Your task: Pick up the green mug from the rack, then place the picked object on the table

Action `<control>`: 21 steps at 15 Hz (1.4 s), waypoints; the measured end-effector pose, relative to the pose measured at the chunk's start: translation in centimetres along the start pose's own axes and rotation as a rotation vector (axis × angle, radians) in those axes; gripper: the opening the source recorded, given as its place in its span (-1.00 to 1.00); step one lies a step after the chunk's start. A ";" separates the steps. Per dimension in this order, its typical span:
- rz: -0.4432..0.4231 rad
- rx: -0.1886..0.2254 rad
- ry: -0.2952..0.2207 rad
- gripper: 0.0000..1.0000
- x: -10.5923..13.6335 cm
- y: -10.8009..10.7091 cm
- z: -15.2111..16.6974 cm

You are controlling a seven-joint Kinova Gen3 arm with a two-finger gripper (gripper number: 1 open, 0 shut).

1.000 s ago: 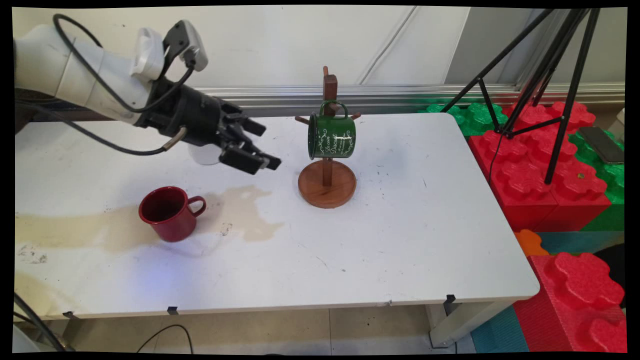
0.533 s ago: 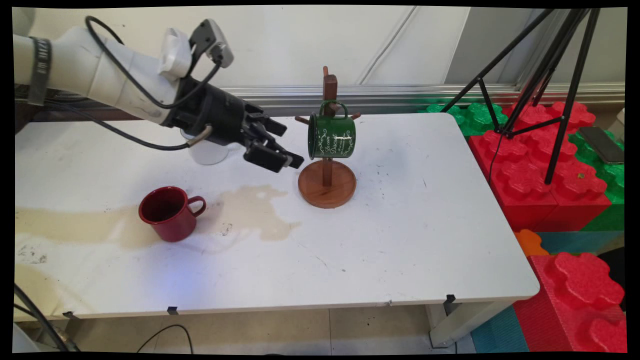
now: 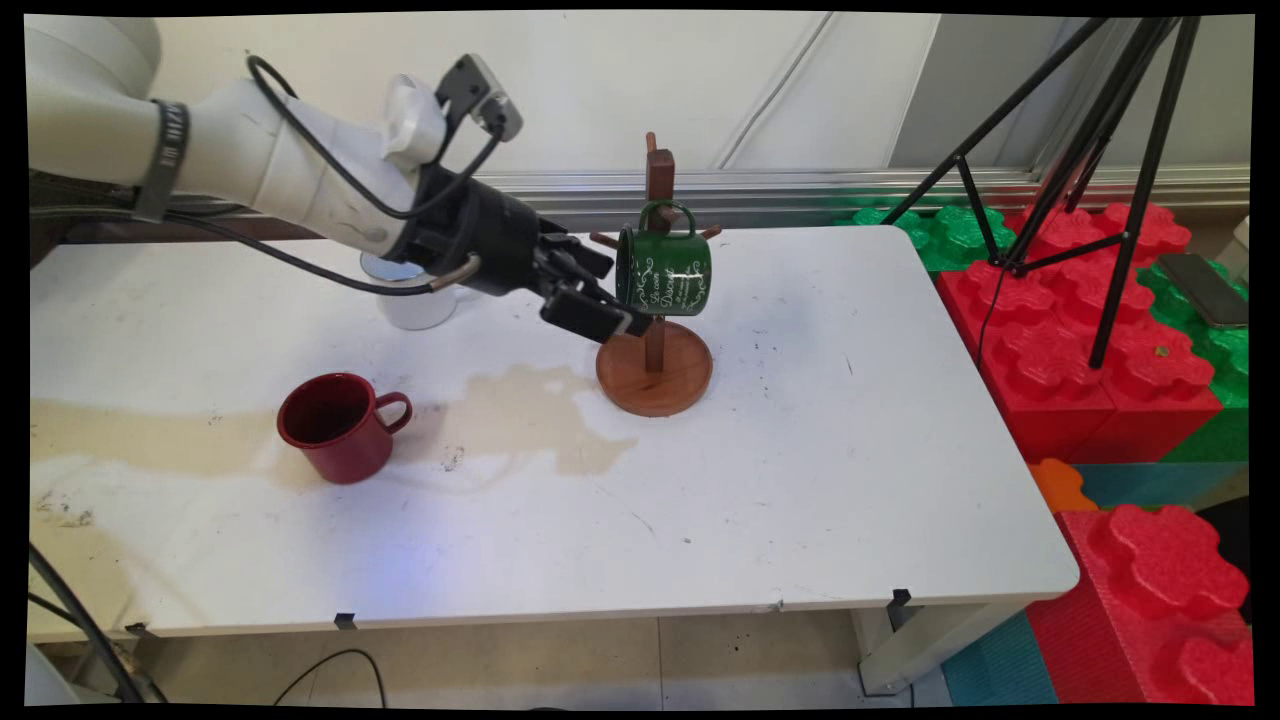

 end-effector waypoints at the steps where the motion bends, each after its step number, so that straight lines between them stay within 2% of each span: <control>1: -0.004 -0.002 0.002 1.00 0.1 0.0 0.5; 12: -0.049 -0.020 0.017 1.00 0.7 -0.3 3.6; 13: -0.053 -0.022 0.020 -1.00 0.8 -0.3 3.6; 21: -0.055 -0.005 0.030 -1.00 0.8 -0.4 3.1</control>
